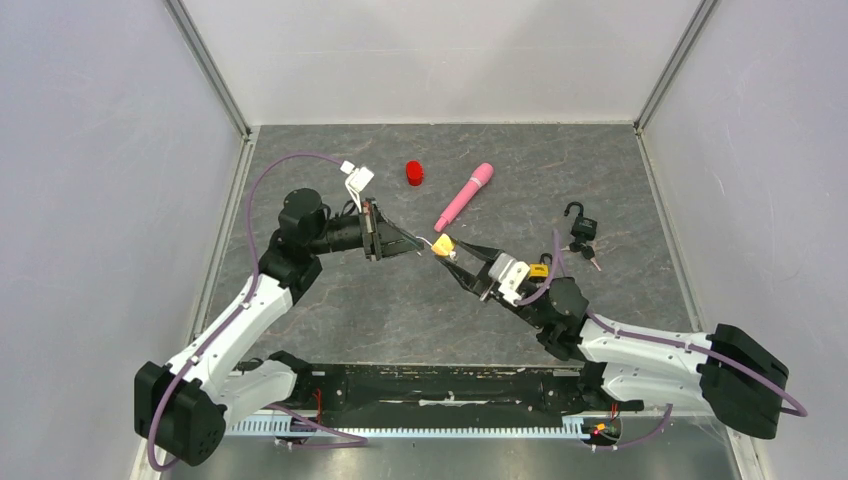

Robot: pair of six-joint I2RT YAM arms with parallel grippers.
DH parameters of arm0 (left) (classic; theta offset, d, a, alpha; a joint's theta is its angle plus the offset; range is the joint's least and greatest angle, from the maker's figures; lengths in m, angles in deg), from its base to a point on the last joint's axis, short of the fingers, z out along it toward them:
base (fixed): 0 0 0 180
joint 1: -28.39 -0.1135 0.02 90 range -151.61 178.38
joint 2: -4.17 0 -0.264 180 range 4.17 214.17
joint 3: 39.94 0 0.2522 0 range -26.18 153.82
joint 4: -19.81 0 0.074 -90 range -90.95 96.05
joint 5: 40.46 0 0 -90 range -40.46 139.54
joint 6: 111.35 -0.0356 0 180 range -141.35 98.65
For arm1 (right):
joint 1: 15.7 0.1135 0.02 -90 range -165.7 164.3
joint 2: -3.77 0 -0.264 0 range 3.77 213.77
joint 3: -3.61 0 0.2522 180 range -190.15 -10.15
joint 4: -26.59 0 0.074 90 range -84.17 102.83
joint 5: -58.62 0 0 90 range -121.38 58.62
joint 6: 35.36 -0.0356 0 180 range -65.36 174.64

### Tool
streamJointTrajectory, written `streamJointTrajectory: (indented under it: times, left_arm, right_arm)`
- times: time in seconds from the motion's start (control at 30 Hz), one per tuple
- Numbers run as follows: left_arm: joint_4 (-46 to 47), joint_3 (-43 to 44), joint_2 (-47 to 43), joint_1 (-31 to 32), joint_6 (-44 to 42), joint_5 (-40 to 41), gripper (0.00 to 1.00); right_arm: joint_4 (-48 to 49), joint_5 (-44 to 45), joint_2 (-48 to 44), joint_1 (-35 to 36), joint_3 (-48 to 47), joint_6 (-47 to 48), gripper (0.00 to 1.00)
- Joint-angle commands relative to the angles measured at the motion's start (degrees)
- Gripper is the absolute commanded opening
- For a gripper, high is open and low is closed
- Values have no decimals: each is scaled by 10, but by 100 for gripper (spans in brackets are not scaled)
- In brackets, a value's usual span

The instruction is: Unlock with the key

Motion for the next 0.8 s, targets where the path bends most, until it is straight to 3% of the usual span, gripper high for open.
streamJointTrajectory:
  times: [0.0,0.17,0.33,0.4,0.77]
  left_arm:
    - [-56,18,18,2,-4,36,13]
    - [-89,15,36,1,13,65,11]
    - [-153,-8,56,0,8,108,45]
    - [-155,-29,60,-2,10,121,51]
    - [-243,-90,20,-17,-6,294,60]
  right_arm:
    - [43,29,17,-2,9,23,0]
    - [37,57,46,-2,26,38,0]
    - [62,69,84,-2,56,17,0]
    - [72,69,102,-2,64,6,0]
    - [120,80,248,-3,79,-39,0]
